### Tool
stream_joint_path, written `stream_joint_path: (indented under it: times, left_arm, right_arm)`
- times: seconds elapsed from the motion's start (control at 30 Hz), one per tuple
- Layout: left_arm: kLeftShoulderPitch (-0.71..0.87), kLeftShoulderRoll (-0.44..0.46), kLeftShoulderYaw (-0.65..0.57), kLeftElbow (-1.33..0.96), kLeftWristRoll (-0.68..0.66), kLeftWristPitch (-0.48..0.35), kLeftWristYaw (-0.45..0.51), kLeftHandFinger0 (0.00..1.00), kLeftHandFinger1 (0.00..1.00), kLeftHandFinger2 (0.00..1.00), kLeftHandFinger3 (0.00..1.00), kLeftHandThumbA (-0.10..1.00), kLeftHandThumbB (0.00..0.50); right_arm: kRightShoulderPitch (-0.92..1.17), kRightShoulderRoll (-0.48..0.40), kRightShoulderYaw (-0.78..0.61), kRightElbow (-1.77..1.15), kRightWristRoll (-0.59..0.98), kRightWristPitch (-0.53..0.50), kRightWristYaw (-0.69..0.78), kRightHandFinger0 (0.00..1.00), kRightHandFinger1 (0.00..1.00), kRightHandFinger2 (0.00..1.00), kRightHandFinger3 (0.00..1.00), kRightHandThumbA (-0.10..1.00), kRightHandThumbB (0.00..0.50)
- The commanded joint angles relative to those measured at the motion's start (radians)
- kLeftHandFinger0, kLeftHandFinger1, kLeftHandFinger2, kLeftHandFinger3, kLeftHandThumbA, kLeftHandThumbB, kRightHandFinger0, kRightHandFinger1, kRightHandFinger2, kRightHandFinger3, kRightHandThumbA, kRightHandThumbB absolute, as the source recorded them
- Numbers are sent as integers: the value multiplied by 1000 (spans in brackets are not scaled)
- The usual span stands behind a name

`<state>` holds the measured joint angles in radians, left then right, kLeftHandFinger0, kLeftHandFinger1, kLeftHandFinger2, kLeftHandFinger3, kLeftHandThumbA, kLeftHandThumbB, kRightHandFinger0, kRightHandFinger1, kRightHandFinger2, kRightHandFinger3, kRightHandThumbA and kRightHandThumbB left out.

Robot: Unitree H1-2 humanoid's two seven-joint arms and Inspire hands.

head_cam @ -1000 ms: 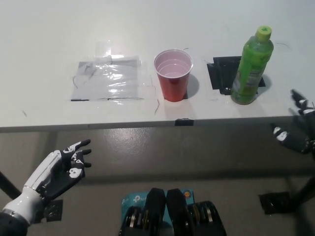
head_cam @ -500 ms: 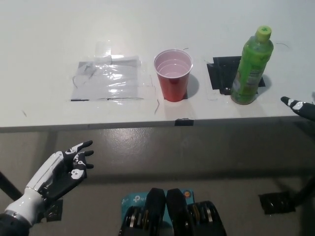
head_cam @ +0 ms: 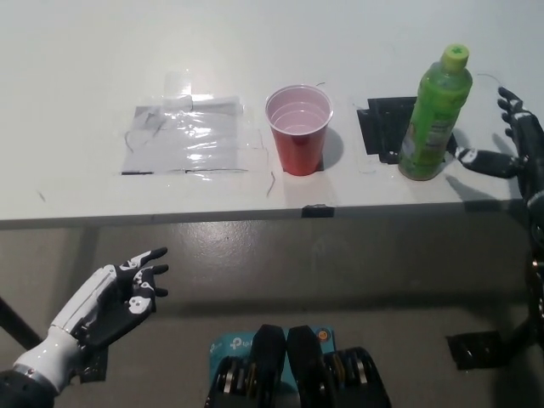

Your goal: The robot uses its right hand to pick up a bottle kept in the middle of the desk and tilt it into a cup kept next to it to pour water out

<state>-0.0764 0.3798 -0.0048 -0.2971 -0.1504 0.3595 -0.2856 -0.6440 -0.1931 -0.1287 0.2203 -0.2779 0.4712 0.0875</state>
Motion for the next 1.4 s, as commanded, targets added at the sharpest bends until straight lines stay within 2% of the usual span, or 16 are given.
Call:
stream_joint_path:
  times: [0.0, 0.03, 0.07, 0.13, 0.57, 0.7, 0.9, 1.07, 1.27, 1.3, 1.37]
  left_arm:
    - [0, 24, -4, -30, 2, -10, -22, 787, 906, 1000, 1000, 721, 67]
    - [0, 24, -4, -34, 2, -6, -21, 786, 905, 1000, 1000, 718, 58]
    - [1, 24, -4, -38, 1, -3, -21, 784, 905, 1000, 1000, 705, 40]
    - [1, 25, -4, -42, 1, -1, -21, 781, 906, 1000, 1000, 692, 36]
    - [-8, 23, -8, -30, 7, -9, -29, 758, 884, 996, 1000, 700, 74]
    - [-12, 22, -11, -35, 5, -9, -33, 756, 885, 1000, 1000, 677, 28]
    - [-19, 24, -10, -29, 4, -15, -40, 741, 871, 991, 1000, 677, 42]
    - [-18, 23, -11, -36, 8, -6, -38, 753, 890, 997, 1000, 674, 39]
    - [-20, 20, -11, -36, 8, -2, -39, 738, 873, 981, 1000, 662, 40]
    - [-23, 20, -14, -33, 9, -2, -42, 737, 873, 982, 1000, 661, 36]
    - [-24, 21, -15, -33, 8, -2, -44, 748, 884, 992, 1000, 664, 41]
  right_arm:
    - [-81, -9, 18, 16, -13, -1, 13, 1000, 1000, 1000, 1000, 813, 500]
    - [-89, -11, 24, 23, -19, -1, 9, 1000, 1000, 1000, 1000, 815, 500]
    - [-102, -7, 22, 33, -10, -1, -3, 1000, 1000, 1000, 1000, 772, 500]
    - [-107, -3, 20, 33, -3, -1, -7, 1000, 1000, 1000, 1000, 766, 500]
    - [-120, 34, 36, 50, -26, -1, -31, 1000, 1000, 1000, 1000, 808, 500]
    - [-116, 30, 66, 62, -49, -1, -31, 1000, 1000, 1000, 1000, 848, 500]
    - [-116, 52, 68, 67, -33, -1, -32, 1000, 1000, 1000, 1000, 833, 500]
    - [-112, 83, 55, 65, 21, -1, -14, 1000, 1000, 1000, 1000, 756, 500]
    - [-104, 104, 50, 77, 82, -16, -3, 1000, 1000, 1000, 1000, 609, 500]
    - [-100, 103, 45, 79, 93, -24, -3, 1000, 1000, 1000, 1000, 585, 488]
    - [-118, 115, 18, 121, 126, -84, -31, 1000, 1000, 1000, 1000, 517, 425]
